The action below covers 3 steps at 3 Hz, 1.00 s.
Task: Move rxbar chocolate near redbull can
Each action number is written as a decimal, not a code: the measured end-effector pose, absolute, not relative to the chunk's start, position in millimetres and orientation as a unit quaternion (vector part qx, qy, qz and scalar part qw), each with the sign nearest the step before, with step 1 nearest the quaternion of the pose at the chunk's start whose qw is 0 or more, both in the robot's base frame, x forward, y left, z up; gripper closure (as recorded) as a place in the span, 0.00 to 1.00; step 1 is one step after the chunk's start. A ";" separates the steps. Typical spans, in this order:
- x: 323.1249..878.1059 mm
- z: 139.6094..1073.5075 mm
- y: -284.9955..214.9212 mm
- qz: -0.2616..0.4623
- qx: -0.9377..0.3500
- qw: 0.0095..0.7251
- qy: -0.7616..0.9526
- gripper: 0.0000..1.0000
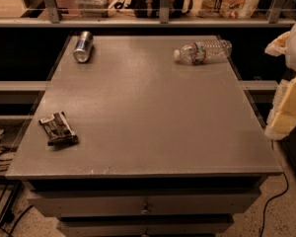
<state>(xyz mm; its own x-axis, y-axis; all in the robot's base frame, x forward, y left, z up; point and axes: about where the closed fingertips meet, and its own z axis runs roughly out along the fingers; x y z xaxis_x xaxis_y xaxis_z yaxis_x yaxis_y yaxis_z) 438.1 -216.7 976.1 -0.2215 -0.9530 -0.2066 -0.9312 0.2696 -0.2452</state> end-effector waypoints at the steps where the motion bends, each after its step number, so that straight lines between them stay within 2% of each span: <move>1: 438.1 976.1 -216.7 -0.034 -0.603 0.159 0.781 0.00; 2: 438.9 975.2 -214.6 -0.031 -0.606 0.162 0.778 0.00; 3: 448.8 961.8 -182.0 0.016 -0.637 0.205 0.743 0.00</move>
Offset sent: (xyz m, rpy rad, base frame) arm 0.0164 0.0602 -0.0273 0.2852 -0.0302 0.2469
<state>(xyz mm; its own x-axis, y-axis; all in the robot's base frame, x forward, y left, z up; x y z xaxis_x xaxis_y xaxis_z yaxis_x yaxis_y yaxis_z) 448.8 -182.0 961.8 -0.1050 -0.9399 -0.3249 -0.9531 0.1884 -0.2368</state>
